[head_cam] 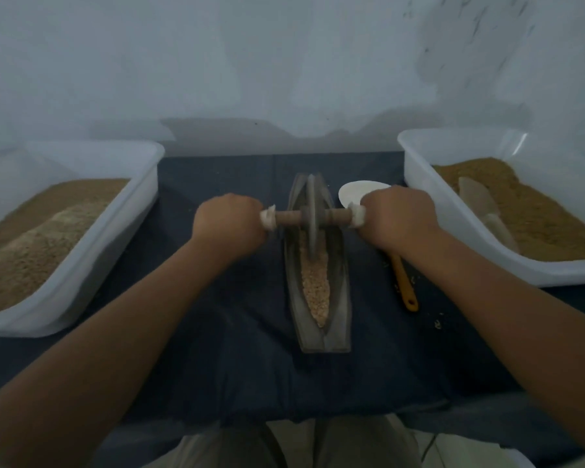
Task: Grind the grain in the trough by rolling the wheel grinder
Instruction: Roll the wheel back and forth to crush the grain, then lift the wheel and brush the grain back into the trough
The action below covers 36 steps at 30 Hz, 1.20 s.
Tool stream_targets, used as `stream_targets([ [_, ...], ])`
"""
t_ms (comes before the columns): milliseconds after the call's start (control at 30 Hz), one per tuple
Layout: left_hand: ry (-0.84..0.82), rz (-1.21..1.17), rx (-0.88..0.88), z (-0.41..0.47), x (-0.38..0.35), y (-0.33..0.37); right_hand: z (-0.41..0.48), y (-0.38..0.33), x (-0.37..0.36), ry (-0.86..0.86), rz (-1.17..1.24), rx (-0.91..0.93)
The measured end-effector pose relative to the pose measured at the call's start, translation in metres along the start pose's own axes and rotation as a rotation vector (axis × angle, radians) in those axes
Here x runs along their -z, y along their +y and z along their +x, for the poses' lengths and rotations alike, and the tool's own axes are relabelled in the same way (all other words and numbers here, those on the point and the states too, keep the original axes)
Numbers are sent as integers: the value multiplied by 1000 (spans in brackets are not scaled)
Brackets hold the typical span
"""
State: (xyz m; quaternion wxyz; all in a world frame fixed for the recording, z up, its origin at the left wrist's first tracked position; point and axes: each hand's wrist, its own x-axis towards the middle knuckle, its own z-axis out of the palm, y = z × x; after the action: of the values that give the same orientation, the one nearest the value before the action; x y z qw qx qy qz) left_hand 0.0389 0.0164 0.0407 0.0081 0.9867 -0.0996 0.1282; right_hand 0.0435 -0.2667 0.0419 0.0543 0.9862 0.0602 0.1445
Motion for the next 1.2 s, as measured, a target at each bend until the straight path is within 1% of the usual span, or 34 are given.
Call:
stream_targets([
  [67,35,6,-57,-36,-5,-6,-32,3,4,-6,17,41],
  [167,170,59,-206,-86,-9,-19,-82,5,8,132,74,218],
  [200,199,78,-219,-91,-9,-22,-87,6,8,141,68,230],
  [233,212,91,-215,-89,-10,-22,-84,5,7,119,39,201],
  [300,188,125,-176,-68,-11,-16,-63,1,4,10,19,97],
  [367,118,100,-68,-32,-11,-8,-32,0,0,-44,61,33],
  [467,63,13,14,13,-9,-2,2,-4,-4,70,54,13],
  [567,10,-38,28,12,-7,-3,3,-10,8,59,66,20],
  [633,-13,-21,-19,-9,-9,-9,-12,-10,14,6,66,11],
  [733,-21,6,-120,-49,-14,-17,-44,-8,19,-109,-28,39],
  [800,-82,-37,-104,-62,-12,-19,-51,-15,28,-142,-96,78],
  [867,-171,-94,-49,-65,-9,-14,-48,-28,43,-186,-148,110],
  [900,-168,-111,-26,-65,-7,-10,-44,-33,52,-194,-174,129],
  [967,-88,-148,13,-67,-8,-5,-41,-38,70,-227,-198,189],
  [1033,-37,-197,61,-71,-13,-4,-42,-35,86,-307,-228,277],
  [1067,-19,-229,88,-73,-18,-4,-45,-33,97,-331,-171,304],
  [1100,2,-256,111,-75,-23,-4,-46,-29,107,-316,-36,305],
  [1133,25,-277,133,-76,-27,-4,-49,-25,115,-244,184,286],
  [1167,43,-293,154,-78,-29,-4,-54,-20,120,-101,445,260],
  [1200,56,-309,169,-79,-30,-5,-63,-17,123,131,671,216],
])
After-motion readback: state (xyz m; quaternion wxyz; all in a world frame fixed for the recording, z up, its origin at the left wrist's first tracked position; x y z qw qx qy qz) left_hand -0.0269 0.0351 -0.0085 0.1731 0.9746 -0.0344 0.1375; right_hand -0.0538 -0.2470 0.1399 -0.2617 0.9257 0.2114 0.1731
